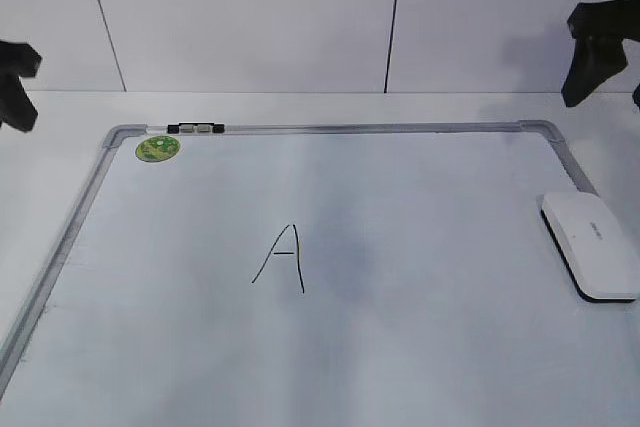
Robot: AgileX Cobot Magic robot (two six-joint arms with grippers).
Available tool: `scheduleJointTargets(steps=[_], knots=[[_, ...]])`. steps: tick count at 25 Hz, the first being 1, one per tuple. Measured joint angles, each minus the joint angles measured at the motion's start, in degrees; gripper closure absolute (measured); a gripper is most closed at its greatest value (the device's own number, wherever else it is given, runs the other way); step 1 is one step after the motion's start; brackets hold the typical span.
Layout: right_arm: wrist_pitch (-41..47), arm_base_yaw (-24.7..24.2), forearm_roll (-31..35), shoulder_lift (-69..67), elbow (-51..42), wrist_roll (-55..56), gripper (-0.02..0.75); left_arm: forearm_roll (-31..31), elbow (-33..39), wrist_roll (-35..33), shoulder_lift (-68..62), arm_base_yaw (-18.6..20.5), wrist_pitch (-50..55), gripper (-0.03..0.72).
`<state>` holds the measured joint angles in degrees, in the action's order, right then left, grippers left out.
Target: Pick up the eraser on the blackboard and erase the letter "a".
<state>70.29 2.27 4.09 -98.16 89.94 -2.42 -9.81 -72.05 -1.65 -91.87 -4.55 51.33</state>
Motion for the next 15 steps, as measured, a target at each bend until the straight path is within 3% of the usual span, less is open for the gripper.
scheduleJointTargets(steps=[15], knots=[[1.14, 0.00, 1.18, 13.88, 0.00, -0.09, 0.146, 0.59, -3.35, 0.00, 16.77, 0.00, 9.18, 0.420]])
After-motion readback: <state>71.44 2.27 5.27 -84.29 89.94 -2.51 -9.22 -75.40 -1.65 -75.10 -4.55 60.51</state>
